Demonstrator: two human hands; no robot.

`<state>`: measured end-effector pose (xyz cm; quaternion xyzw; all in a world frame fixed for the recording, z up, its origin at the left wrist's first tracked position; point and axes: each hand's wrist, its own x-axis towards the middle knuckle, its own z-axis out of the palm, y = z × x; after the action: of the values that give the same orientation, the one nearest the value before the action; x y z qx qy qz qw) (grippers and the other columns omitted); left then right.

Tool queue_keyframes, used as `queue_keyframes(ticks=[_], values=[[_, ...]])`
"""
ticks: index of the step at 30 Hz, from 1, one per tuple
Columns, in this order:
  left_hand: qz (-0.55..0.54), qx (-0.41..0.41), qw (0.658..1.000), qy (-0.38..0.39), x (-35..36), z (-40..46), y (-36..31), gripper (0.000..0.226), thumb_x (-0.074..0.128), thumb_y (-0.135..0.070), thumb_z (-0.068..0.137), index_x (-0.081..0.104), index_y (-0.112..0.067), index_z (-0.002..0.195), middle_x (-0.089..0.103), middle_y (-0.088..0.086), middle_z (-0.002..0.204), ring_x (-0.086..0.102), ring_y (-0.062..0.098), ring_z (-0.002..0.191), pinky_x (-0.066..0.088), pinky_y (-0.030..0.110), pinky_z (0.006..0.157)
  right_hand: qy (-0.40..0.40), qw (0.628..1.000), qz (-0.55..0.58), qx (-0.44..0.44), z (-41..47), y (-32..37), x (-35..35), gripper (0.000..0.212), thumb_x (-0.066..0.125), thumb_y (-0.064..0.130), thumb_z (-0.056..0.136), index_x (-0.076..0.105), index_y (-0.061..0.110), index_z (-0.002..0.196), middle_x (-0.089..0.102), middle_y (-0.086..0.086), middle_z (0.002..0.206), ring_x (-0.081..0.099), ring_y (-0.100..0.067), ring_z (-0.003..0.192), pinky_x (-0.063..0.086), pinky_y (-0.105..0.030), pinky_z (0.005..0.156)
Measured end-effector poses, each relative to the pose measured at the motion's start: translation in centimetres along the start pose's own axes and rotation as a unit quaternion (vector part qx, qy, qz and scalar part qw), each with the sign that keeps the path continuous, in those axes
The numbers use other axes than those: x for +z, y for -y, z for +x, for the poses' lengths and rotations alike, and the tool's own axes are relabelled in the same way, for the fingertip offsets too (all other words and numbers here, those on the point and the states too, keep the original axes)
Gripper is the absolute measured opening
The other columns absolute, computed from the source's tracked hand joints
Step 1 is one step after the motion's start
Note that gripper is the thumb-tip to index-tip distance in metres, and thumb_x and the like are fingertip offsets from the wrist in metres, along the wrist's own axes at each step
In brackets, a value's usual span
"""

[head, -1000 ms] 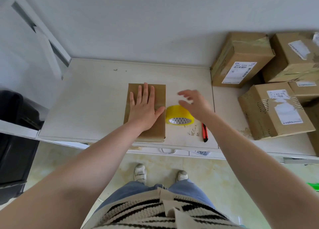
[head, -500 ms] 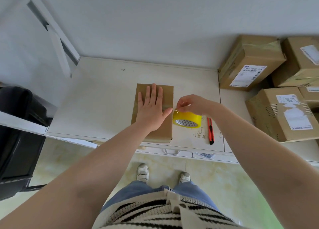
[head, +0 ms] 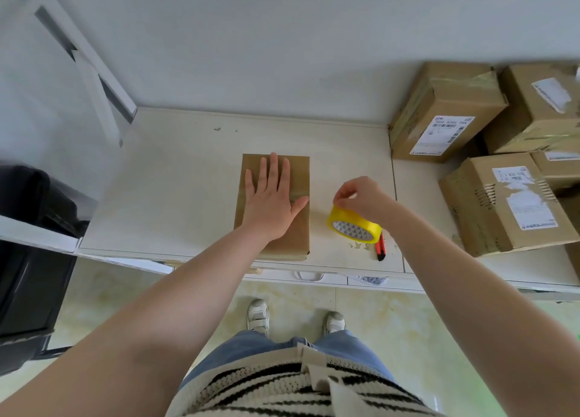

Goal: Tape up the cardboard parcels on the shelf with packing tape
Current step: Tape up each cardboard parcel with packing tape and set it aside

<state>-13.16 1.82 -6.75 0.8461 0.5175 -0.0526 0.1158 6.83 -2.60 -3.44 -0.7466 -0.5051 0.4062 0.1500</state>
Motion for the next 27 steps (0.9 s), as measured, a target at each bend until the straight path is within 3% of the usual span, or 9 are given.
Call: queue_keyframes(ticks=[3, 5, 7, 8, 10, 12, 18, 22, 27], values=[[0.009, -0.009, 1.0, 0.012, -0.2, 0.0, -0.3, 0.083, 0.016, -0.064, 0.098, -0.016, -0.015, 0.156, -0.026, 0.015, 0.16, -0.022, 0.031, 0.149, -0.012, 0.055, 0.119, -0.047, 0.996, 0.074, 0.018, -1.7, -1.3, -1.4, 0.007, 0.065, 0.01, 0.09, 0.071, 0.015, 0.091, 0.063, 0.001, 0.091, 0.055, -0.017, 0.085, 0.041, -0.024, 0.067], [0.045, 0.004, 0.998, -0.038, -0.5, -0.4, -0.7, 0.079, 0.022, -0.061, 0.097, -0.007, -0.02, 0.157, -0.016, 0.018, 0.163, -0.017, 0.035, 0.15, -0.014, 0.059, 0.115, -0.091, 0.987, 0.135, 0.018, -2.8, -1.3, -1.7, 0.008, 0.064, 0.012, 0.092, 0.069, 0.018, 0.09, 0.062, 0.007, 0.09, 0.054, -0.013, 0.081, 0.041, -0.025, 0.067], [0.022, 0.069, 0.986, -0.153, -1.1, -1.4, -1.8, 0.068, 0.035, -0.054, 0.096, 0.028, -0.021, 0.155, 0.017, 0.015, 0.163, 0.01, 0.034, 0.151, 0.001, 0.058, 0.119, -0.127, 0.98, 0.155, 0.004, -3.7, -0.7, -1.6, 0.01, 0.062, 0.013, 0.093, 0.069, 0.02, 0.091, 0.061, 0.011, 0.092, 0.052, -0.009, 0.079, 0.041, -0.025, 0.066], [-0.064, 0.106, 0.973, -0.193, -1.4, -1.8, -2.6, 0.057, 0.044, -0.05, 0.096, 0.046, -0.021, 0.145, 0.036, 0.01, 0.156, 0.03, 0.029, 0.145, 0.018, 0.053, 0.118, -0.141, 0.977, 0.16, -0.002, -4.1, -0.2, -1.5, 0.011, 0.061, 0.014, 0.094, 0.07, 0.019, 0.092, 0.062, 0.013, 0.092, 0.052, -0.009, 0.078, 0.042, -0.025, 0.066], [-0.309, 0.102, 0.934, -0.15, -2.6, -2.6, -4.9, 0.04, 0.059, -0.043, 0.095, 0.064, -0.021, 0.127, 0.057, -0.001, 0.135, 0.054, 0.015, 0.123, 0.045, 0.038, 0.102, -0.159, 0.972, 0.173, -0.016, -4.9, 0.8, -1.2, 0.014, 0.058, 0.013, 0.094, 0.07, 0.02, 0.094, 0.063, 0.013, 0.093, 0.054, -0.013, 0.077, 0.045, -0.028, 0.069], [-0.451, 0.032, 0.886, -0.099, -3.3, -2.9, -6.7, 0.024, 0.07, -0.036, 0.09, 0.068, -0.024, 0.111, 0.065, -0.005, 0.117, 0.06, 0.008, 0.108, 0.051, 0.034, 0.09, -0.166, 0.967, 0.19, -0.03, -5.5, 1.8, -0.9, 0.019, 0.055, 0.01, 0.094, 0.069, 0.023, 0.095, 0.065, 0.012, 0.093, 0.056, -0.015, 0.076, 0.047, -0.031, 0.07], [-0.6, -0.132, 0.785, -0.08, -5.5, -2.1, -7.0, 0.006, 0.076, -0.015, 0.084, 0.074, -0.013, 0.09, 0.072, -0.008, 0.092, 0.067, 0.008, 0.09, 0.049, 0.024, 0.083, -0.16, 0.963, 0.209, -0.057, -6.3, 3.0, -0.5, 0.024, 0.055, 0.006, 0.093, 0.067, 0.027, 0.098, 0.063, -0.01, 0.081, 0.053, -0.018, 0.067, 0.045, -0.027, 0.057], [-0.581, -0.158, 0.798, -0.03, -7.3, -2.1, -6.3, 0.007, 0.069, -0.019, 0.092, 0.071, -0.013, 0.093, 0.067, -0.008, 0.087, 0.058, 0.0, 0.078, 0.039, 0.015, 0.065, -0.173, 0.956, 0.21, -0.105, -6.7, 3.3, 0.6, 0.032, 0.056, 0.006, 0.094, 0.063, 0.035, 0.106, 0.062, 0.0, 0.099, 0.048, -0.011, 0.06, 0.04, -0.02, 0.052], [-0.587, -0.137, 0.796, 0.056, -8.8, -2.4, -5.6, 0.011, 0.064, -0.02, 0.096, 0.067, -0.01, 0.099, 0.067, 0.005, 0.11, 0.058, 0.015, 0.104, 0.037, 0.025, 0.088, -0.203, 0.939, 0.238, -0.139, -6.3, 2.9, 1.0, 0.031, 0.06, 0.011, 0.095, 0.056, 0.036, 0.113, 0.062, 0.006, 0.11, 0.059, -0.015, 0.073, 0.049, -0.029, 0.066]])
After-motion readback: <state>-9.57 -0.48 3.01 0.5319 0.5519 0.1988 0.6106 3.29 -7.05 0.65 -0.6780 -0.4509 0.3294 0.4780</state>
